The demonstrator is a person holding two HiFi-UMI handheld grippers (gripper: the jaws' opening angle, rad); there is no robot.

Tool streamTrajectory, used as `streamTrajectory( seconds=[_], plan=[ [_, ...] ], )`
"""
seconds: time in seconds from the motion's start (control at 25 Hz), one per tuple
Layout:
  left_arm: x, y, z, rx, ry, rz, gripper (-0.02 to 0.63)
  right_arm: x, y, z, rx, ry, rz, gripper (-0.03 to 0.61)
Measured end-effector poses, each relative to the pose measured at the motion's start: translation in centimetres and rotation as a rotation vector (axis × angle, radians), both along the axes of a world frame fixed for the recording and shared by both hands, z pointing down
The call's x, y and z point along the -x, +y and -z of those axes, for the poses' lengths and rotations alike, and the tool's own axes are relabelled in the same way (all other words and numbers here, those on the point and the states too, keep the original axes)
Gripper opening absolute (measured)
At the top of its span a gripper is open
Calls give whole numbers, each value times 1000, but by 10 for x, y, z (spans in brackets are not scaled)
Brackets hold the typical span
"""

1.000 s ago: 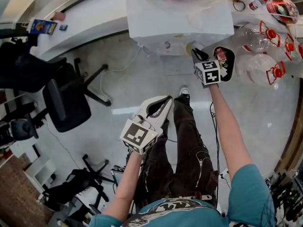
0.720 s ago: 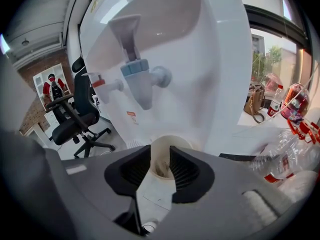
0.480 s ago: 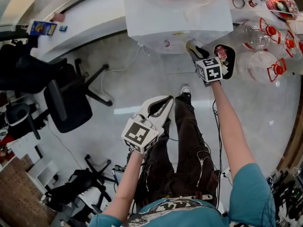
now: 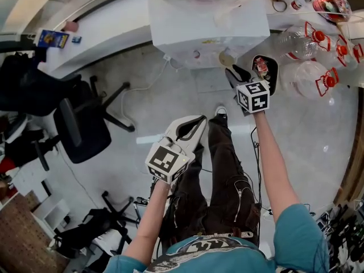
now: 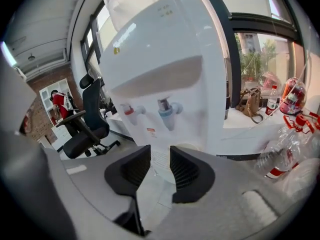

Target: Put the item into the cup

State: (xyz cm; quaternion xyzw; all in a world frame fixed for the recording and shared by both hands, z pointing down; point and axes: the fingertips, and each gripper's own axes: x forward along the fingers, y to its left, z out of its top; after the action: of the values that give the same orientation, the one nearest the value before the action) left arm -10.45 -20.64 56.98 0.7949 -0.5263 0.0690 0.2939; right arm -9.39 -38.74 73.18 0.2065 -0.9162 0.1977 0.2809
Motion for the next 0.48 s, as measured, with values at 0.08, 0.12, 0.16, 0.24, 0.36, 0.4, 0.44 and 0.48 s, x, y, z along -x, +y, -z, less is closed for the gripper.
streamTrajectory(
  seconds=[0.08,0.12,0.16,0.24,0.36,0.4,0.44,0.48],
  plan=[
    [-1,1,4,-5,-8,-6,11,-3,14,16,6,-30,2,114],
    [-1,1,6,-8,-10,-9,11,-5,21,24,10,-43,6,114],
    [-2,1,9,-12,-13,-12,11,-6,29,33,13,-56,11,112],
    [-4,1,16,-21,-20,-20,11,-8,43,50,17,-86,22,109],
    [-5,3,27,-31,-33,-35,11,-10,64,78,25,-143,20,100],
    [-5,4,31,-31,-38,-40,11,-10,70,88,28,-163,17,98],
    [-5,5,33,-30,-45,-47,11,-10,77,97,30,-182,14,95],
    [-5,7,36,-27,-52,-53,12,-10,84,106,31,-198,14,92]
  ],
)
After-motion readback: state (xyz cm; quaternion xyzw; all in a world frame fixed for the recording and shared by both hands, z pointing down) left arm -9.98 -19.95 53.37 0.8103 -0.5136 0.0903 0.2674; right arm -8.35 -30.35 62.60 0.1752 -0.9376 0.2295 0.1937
